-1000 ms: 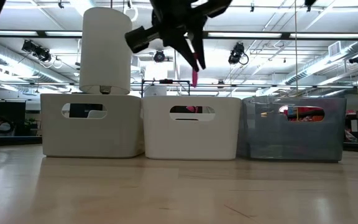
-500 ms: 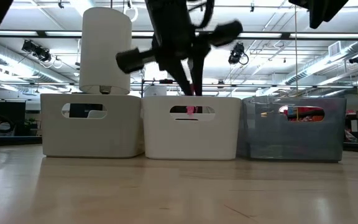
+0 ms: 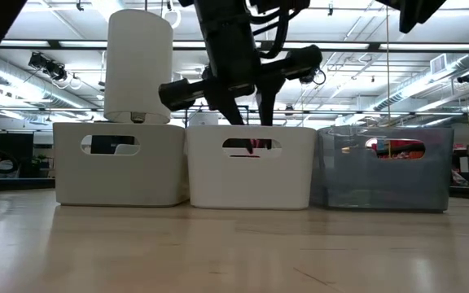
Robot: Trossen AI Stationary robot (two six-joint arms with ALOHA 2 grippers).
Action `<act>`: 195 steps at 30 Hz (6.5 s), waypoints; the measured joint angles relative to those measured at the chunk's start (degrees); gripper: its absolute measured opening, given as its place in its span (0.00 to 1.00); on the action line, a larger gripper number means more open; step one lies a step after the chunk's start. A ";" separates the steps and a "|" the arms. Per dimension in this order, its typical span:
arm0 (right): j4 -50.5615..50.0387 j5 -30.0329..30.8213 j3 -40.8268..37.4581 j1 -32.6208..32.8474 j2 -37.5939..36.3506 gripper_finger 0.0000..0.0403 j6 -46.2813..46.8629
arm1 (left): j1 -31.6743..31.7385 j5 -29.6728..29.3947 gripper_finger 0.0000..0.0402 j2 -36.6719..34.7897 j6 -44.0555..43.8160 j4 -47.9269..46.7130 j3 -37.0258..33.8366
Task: Pick & Place Markers
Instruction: Put the big pink pen into the white bin, then put the small pink pen into the black bin
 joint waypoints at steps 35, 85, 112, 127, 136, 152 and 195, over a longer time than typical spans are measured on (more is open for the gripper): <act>5.17 0.18 0.02 -1.12 0.00 0.29 1.15 | 2.87 0.26 0.62 -10.50 24.70 -2.36 0.00; 21.04 -1.26 0.09 -18.99 0.42 0.29 4.23 | -4.92 -6.22 0.62 -100.64 81.29 16.30 -68.86; 25.63 -1.39 0.02 -23.42 2.38 0.29 5.94 | -4.99 1.30 0.62 -118.08 97.30 47.37 -94.16; 25.43 -1.29 0.02 -22.62 2.45 0.29 6.52 | -4.98 5.38 0.62 -120.33 98.05 48.44 -97.44; 21.50 -1.48 0.02 -23.38 2.45 0.29 6.63 | -4.89 5.25 0.62 -118.79 94.76 48.07 -97.46; -0.48 -1.44 0.02 -41.99 2.43 0.45 -9.64 | -4.89 5.18 0.62 -118.82 81.95 50.09 -97.58; 12.16 -5.27 -25.00 -59.23 2.40 0.49 54.40 | -4.89 5.21 0.62 -118.82 81.94 50.56 -97.59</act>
